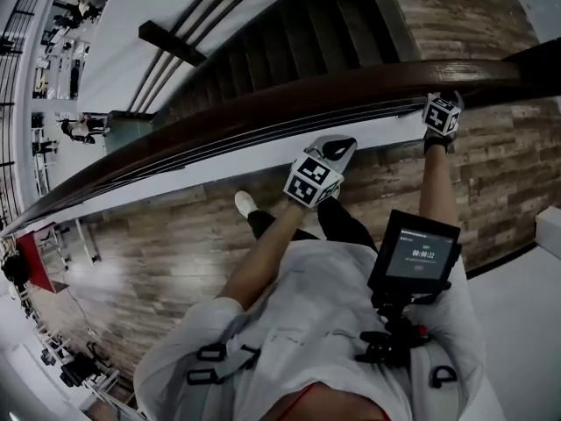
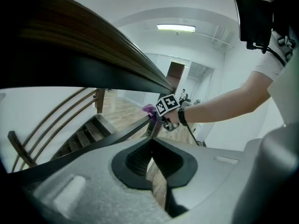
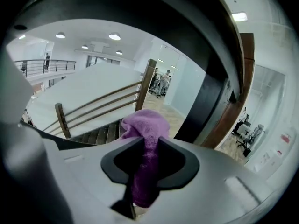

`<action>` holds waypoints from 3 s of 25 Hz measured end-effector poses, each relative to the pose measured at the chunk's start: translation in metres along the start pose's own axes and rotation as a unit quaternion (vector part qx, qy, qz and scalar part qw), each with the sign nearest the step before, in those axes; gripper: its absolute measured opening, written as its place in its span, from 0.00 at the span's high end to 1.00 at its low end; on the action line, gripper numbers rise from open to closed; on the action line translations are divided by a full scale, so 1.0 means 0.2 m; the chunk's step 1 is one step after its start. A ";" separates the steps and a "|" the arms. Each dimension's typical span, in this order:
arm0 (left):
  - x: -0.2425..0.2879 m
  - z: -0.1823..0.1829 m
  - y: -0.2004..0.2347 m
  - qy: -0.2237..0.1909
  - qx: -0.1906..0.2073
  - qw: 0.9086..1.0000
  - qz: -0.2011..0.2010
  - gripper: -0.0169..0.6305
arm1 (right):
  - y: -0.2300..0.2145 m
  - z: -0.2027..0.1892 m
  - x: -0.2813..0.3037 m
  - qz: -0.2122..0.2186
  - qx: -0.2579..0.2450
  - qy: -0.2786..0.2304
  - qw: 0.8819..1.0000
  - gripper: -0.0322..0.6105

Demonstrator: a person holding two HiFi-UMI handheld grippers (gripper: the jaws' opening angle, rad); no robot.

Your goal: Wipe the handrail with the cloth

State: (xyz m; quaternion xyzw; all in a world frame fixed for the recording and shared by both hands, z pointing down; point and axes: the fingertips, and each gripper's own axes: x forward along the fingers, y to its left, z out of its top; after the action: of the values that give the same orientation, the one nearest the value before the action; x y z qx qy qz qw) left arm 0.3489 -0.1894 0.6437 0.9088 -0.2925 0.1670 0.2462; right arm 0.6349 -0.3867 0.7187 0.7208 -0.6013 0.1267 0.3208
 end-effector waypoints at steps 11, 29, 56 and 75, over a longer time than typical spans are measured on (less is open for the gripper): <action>-0.67 -0.14 0.41 -0.048 -0.088 0.985 0.143 0.98 | 1.09 0.00 -0.74 0.191 -0.090 -0.063 0.975 0.80; -2.42 -1.18 1.15 -0.126 -0.249 0.868 0.411 0.98 | 3.84 -0.43 -1.84 0.525 -0.329 -0.131 0.774 0.80; -3.30 -1.89 1.39 -0.169 -0.362 0.792 0.462 0.98 | 5.54 -0.71 -2.20 0.522 -0.492 -0.111 0.687 0.79; -2.92 -1.65 1.38 -0.147 -0.325 0.839 0.411 0.98 | 4.95 -0.80 -1.89 0.492 -0.458 -0.074 0.737 0.79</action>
State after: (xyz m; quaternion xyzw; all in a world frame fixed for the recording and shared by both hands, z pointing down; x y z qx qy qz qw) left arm -0.3245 0.0579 0.7511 0.5868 -0.7091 0.0127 0.3906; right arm -0.3640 -0.0625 0.9325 0.0974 -0.8793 -0.0776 0.4598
